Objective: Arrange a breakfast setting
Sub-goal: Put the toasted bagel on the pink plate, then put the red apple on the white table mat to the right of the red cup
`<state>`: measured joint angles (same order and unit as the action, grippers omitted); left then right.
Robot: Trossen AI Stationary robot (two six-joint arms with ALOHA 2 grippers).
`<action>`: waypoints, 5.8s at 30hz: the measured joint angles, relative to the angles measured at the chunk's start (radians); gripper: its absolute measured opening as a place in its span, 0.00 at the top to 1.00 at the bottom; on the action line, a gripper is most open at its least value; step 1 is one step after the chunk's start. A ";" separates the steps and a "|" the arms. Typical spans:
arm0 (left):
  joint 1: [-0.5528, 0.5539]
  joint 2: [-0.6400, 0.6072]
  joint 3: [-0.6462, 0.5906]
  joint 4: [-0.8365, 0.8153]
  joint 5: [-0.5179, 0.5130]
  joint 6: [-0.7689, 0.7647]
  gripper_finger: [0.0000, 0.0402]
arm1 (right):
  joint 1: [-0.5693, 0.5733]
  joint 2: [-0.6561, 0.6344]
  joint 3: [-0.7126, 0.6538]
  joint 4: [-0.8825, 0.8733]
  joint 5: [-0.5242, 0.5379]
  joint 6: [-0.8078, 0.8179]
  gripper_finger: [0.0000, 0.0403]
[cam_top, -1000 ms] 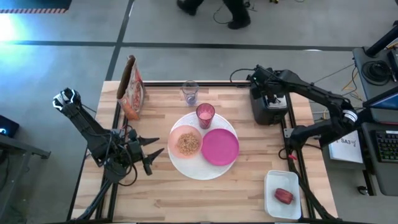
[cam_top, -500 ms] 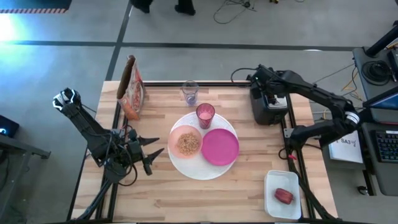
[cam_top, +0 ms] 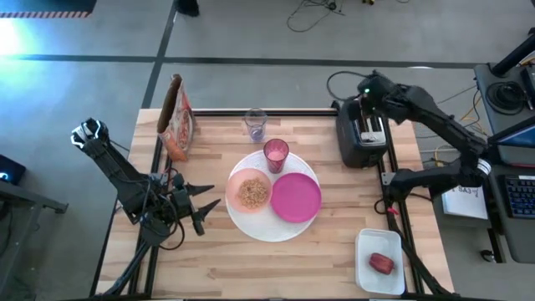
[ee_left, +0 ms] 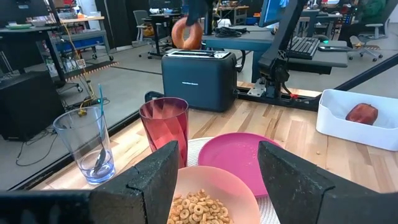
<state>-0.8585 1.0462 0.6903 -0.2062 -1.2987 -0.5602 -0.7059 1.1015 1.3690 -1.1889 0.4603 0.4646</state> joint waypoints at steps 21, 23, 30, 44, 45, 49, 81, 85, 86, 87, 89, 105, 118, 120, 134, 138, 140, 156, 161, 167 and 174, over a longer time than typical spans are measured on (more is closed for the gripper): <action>0.000 0.000 0.000 0.000 0.000 -0.008 0.49 | 0.515 -0.090 -0.285 0.319 -0.460 0.202 0.86; 0.000 0.000 0.000 0.000 0.000 -0.009 0.49 | 0.585 -0.070 -0.363 0.452 -0.461 0.227 0.86; 0.000 0.000 0.000 0.001 0.000 -0.022 0.49 | 0.729 0.033 -0.548 0.816 -0.460 0.300 0.86; 0.000 0.000 0.000 0.001 0.000 -0.026 0.49 | 0.789 0.275 -0.586 1.023 -0.470 0.310 0.84; 0.000 0.000 0.000 0.001 0.000 -0.026 0.49 | 0.788 0.281 -0.583 1.023 -0.478 0.310 0.82; 0.000 0.000 0.000 0.000 0.000 -0.026 0.49 | 0.786 0.294 -0.560 1.015 -0.494 0.298 0.74; -0.002 0.000 0.000 -0.034 0.058 -0.019 0.49 | 1.484 0.194 -0.141 -0.059 -0.428 1.536 0.52; -0.002 0.000 0.000 -0.037 0.087 -0.019 0.49 | 1.583 0.243 -0.143 -0.050 -0.550 1.622 0.48; -0.002 0.000 0.000 -0.039 0.090 -0.019 0.49 | 1.598 0.258 -0.143 -0.051 -0.566 1.622 0.46; -0.002 0.000 0.000 -0.041 0.090 -0.018 0.49 | 1.610 0.272 -0.144 -0.048 -0.574 1.615 0.45; -0.002 0.000 0.000 -0.042 0.090 -0.018 0.49 | 1.627 0.301 -0.144 -0.034 -0.574 1.565 0.43; -0.002 0.000 0.000 -0.043 0.088 -0.018 0.49 | 1.632 0.483 -0.144 0.018 -0.774 1.270 0.39; -0.002 0.000 0.000 -0.042 0.086 -0.003 0.49 | 1.631 0.540 -0.176 0.027 -0.782 1.166 0.39; -0.002 0.000 0.000 -0.042 0.087 -0.003 0.49 | 1.631 0.544 -0.195 0.052 -0.805 1.158 0.39; -0.002 0.000 0.000 -0.045 0.086 0.001 0.49 | 1.633 0.534 -0.331 0.171 -0.953 1.137 0.41; -0.002 0.000 0.000 -0.047 0.086 0.001 0.49 | 1.633 0.531 -0.338 0.171 -0.950 1.160 0.51; -0.002 0.000 0.000 -0.048 0.085 0.001 0.49 | 1.633 0.531 -0.335 0.167 -0.950 1.150 0.57; -0.002 0.000 0.000 -0.049 0.078 0.001 0.49 | 1.637 0.337 -0.227 0.147 -0.924 1.154 0.66; -0.002 0.000 0.000 -0.049 0.077 0.001 0.49 | 1.637 0.245 -0.162 0.147 -0.699 1.179 0.66; -0.002 -0.001 0.000 -0.051 0.077 0.001 0.49 | 1.636 0.158 -0.098 0.153 -0.184 1.059 0.66; -0.002 0.000 0.000 -0.066 0.078 0.001 0.49 | 1.635 0.140 -0.086 0.148 0.250 0.719 0.66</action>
<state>-0.8600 1.0458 0.6903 -0.2722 -1.2209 -0.5591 0.9291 1.2417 1.2827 -1.0407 0.7106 1.1840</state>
